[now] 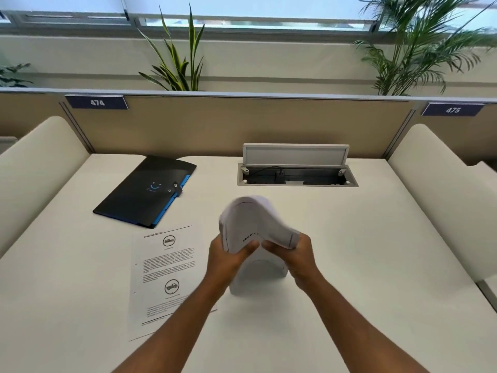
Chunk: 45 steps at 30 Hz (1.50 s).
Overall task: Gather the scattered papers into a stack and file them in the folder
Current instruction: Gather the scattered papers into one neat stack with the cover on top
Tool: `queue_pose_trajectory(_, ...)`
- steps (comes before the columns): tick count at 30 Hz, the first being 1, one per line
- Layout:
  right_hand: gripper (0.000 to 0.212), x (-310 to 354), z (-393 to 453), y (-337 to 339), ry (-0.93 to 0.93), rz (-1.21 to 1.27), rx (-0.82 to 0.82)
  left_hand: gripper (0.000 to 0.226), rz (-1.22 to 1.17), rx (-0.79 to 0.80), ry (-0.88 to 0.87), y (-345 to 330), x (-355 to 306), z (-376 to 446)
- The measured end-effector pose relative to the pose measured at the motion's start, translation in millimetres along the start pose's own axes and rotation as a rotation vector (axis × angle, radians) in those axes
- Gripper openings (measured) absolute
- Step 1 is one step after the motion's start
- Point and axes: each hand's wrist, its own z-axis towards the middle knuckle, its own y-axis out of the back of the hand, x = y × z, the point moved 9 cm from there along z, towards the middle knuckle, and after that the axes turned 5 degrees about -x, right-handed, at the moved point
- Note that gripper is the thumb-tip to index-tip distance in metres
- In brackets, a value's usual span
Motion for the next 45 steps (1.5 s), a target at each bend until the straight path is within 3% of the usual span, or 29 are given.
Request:
queue_pose_trajectory(4, 0.034, 9, 9, 24, 0.019, 0.128, -0.151, 0.043, -0.112, -0.118, -0.056, 13, -6, 7)
queue_pose_trajectory(8, 0.043, 4, 2, 3, -0.010, 0.103, -0.048, 0.037, -0.059, 0.008, -0.104, -7, -14, -4)
queue_pose_trajectory(12, 0.031, 20, 11, 23, 0.058, 0.181, -0.134, 0.041, -0.158, -0.073, -0.107, 13, -14, 5)
queue_pose_trajectory(16, 0.045, 11, 1, -3, 0.008, 0.101, -0.009, 0.051, -0.044, 0.029, -0.060, -3, -2, -6)
queue_pose_trajectory(20, 0.037, 20, 8, 10, 0.044, 0.175, -0.089, 0.036, -0.131, -0.091, -0.106, 18, -13, 3)
queue_pose_trajectory(25, 0.049, 6, -2, -10, -0.015, 0.098, 0.063, 0.041, -0.070, -0.003, -0.082, 8, -16, -4)
queue_pose_trajectory(29, 0.044, 13, 8, 13, 0.007, 0.155, -0.034, 0.038, -0.134, -0.051, -0.092, 26, -16, 5)
queue_pose_trajectory(32, 0.049, 4, 2, -5, -0.049, 0.097, 0.058, 0.050, -0.051, 0.026, -0.057, 8, -5, -6)
queue_pose_trajectory(37, 0.039, 15, 11, 12, 0.012, 0.180, -0.038, 0.042, -0.139, -0.069, -0.096, 28, -7, -1)
queue_pose_trajectory(41, 0.043, 2, 0, -9, -0.012, 0.055, 0.052, 0.054, -0.054, 0.003, -0.080, 8, -3, -12)
queue_pose_trajectory(45, 0.039, 9, 9, 15, 0.009, 0.137, -0.077, 0.041, -0.129, -0.069, -0.111, 25, -14, 2)
